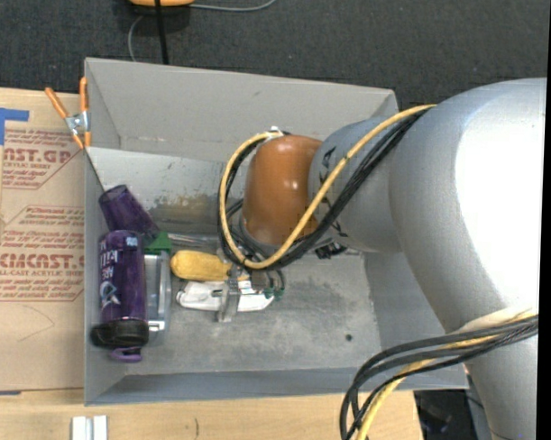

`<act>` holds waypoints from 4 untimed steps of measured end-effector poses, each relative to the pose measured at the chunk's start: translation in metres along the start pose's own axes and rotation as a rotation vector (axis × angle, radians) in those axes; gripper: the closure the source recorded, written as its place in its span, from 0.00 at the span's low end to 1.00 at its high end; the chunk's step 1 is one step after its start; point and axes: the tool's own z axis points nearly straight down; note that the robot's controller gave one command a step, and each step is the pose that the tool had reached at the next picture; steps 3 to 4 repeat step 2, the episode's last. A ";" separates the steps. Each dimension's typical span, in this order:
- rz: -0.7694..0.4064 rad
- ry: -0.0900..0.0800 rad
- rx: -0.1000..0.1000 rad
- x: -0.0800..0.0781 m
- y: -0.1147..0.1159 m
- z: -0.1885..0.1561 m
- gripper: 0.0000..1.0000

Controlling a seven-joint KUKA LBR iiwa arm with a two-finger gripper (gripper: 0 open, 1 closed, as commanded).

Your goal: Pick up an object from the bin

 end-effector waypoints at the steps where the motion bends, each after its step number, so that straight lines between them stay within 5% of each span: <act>1: 0.000 0.000 0.000 0.000 0.000 0.000 1.00; 2: -0.044 -0.001 0.000 0.000 0.010 -0.129 1.00; 4: -0.044 -0.001 0.000 0.000 0.010 -0.129 1.00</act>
Offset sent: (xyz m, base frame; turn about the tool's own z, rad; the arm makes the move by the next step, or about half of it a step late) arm -0.0018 0.0106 0.1300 -0.0450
